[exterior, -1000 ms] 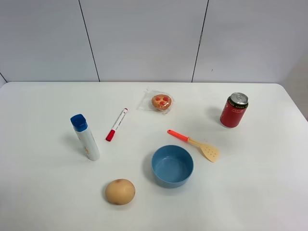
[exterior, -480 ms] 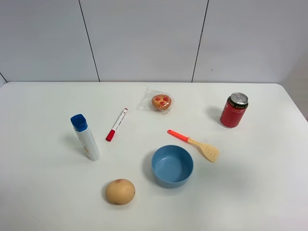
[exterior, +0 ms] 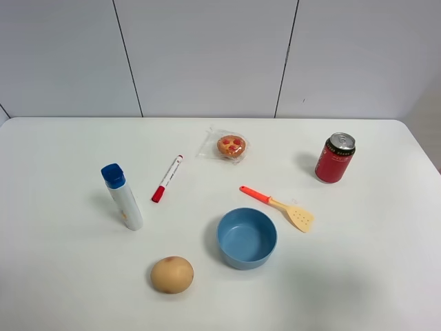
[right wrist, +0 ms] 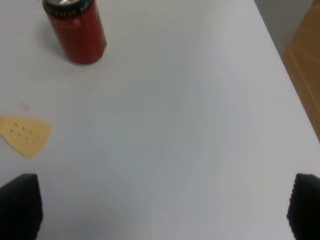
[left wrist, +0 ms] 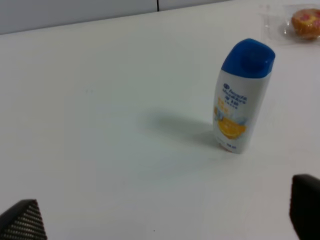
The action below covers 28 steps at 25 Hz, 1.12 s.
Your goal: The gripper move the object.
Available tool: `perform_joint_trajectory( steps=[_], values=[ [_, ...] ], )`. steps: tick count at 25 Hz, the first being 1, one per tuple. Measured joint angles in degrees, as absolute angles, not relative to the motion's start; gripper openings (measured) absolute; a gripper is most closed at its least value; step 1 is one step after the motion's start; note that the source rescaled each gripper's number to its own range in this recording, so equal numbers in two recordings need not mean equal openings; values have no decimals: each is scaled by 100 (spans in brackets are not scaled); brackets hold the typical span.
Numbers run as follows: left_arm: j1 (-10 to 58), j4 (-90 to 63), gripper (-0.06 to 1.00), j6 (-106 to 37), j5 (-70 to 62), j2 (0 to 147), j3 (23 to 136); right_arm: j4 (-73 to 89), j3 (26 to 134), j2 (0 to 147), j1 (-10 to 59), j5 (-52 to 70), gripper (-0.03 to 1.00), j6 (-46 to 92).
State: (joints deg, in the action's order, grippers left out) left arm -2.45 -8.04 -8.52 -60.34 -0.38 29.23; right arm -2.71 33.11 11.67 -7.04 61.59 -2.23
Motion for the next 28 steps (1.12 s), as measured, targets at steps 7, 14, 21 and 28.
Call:
perform_joint_trajectory(
  steps=[7, 14, 21, 28],
  values=[
    [-245, -804, 100, -852, -6034, -38, 2923, -301, 2901, 523, -704, 6108, 100, -212],
    [-245, -804, 100, -852, -6034, -38, 2923, -301, 2840, 451, -704, 6102, 100, -208],
    [-245, -804, 100, -852, -6034, -38, 2923, -306, 2840, 336, -704, 6102, 100, -225],
    [-245, -804, 100, -852, -6034, -38, 2923, -368, 2840, -14, -704, 6067, 100, -283]
  ],
)
